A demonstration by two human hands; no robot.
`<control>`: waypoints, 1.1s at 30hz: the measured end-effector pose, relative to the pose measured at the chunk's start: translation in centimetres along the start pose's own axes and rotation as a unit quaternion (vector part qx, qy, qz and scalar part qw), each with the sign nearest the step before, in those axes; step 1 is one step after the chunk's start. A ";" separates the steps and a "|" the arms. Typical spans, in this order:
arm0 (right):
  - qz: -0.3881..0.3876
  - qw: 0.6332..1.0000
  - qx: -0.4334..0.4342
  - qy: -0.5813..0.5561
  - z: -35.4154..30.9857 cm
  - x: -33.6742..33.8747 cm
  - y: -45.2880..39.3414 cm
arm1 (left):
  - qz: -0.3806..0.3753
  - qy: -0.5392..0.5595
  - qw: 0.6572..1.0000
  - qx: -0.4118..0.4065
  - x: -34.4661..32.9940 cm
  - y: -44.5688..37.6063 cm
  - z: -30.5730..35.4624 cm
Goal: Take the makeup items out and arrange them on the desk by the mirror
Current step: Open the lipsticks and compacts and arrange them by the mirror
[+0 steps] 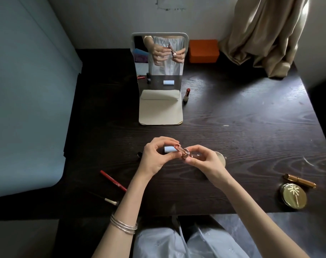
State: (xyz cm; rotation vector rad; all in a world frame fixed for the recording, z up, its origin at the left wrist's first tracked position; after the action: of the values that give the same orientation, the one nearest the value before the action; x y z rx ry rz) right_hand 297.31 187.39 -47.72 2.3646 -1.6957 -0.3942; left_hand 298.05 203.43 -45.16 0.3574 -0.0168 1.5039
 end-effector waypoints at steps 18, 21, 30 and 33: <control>0.033 0.961 0.125 0.243 -3.3 -1.8 -0.5 | 0.043 0.048 0.993 0.097 1.4 0.0 1.4; 0.040 0.971 0.116 0.206 -3.0 -1.7 -0.5 | 0.043 0.029 0.993 0.102 1.3 0.0 1.3; 0.007 0.984 0.092 0.149 -2.6 -1.3 -1.3 | 0.038 0.011 0.997 0.064 0.8 0.0 2.8; -0.002 0.989 0.087 0.123 -2.8 -1.3 -1.5 | 0.027 0.027 0.997 0.070 0.6 -0.3 2.9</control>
State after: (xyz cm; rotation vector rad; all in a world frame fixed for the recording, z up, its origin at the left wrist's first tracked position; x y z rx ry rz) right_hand 299.23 189.11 -45.48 2.4153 -1.6697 0.0483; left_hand 299.02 203.30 -42.33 0.4307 0.1238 1.5726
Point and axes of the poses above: each hand's wrist, its own y-axis away from the middle knuckle, its own x-axis out of the back of the hand, z = x × y, the point moved 7 cm from there along -y, towards the middle knuckle, and after that the axes turned 6 degrees about x, right-handed, at the moved point
